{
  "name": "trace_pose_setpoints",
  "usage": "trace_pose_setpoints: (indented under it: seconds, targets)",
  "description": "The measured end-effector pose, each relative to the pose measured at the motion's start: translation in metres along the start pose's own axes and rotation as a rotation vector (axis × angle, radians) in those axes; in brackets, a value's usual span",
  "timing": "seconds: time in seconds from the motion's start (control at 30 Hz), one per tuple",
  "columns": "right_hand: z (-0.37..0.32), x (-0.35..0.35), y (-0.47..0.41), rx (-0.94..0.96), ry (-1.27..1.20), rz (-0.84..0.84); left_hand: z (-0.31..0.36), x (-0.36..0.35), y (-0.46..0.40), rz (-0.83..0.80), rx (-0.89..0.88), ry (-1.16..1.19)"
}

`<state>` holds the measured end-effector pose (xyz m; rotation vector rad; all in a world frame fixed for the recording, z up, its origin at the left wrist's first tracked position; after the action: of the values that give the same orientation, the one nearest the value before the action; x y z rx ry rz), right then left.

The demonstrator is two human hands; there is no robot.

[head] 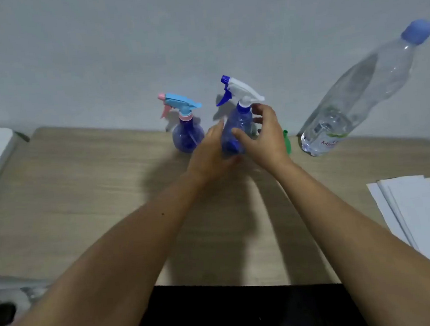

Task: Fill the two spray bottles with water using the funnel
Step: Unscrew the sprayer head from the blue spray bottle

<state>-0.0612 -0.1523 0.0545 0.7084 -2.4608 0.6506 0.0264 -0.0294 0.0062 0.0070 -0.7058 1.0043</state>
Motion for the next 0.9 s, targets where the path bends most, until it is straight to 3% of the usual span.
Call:
trace_pose_setpoints:
  seconds: [0.23, 0.53, 0.9]
  targets:
    - [0.003, -0.01, -0.003, 0.031, -0.034, 0.078, -0.013, -0.006, 0.001, 0.134, 0.04, 0.039]
    - [-0.001, 0.021, 0.027, 0.006, -0.03, -0.015, -0.006, -0.002, 0.032, -0.026, 0.032, 0.029]
    - [0.007, 0.078, 0.138, -0.082, -0.205, -0.123, 0.025, 0.014, 0.162, 0.058, 0.269, 0.187]
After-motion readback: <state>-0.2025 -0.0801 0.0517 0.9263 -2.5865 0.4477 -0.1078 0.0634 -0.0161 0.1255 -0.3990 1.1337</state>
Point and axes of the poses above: each hand's wrist, its own y-axis away from the middle knuckle, its own x-axis out of the back of the hand, z = x × y, the point moved 4 cm from there along -y, towards the middle knuckle, and after that the axes turned 15 degrees about z, right-handed, at the moved point
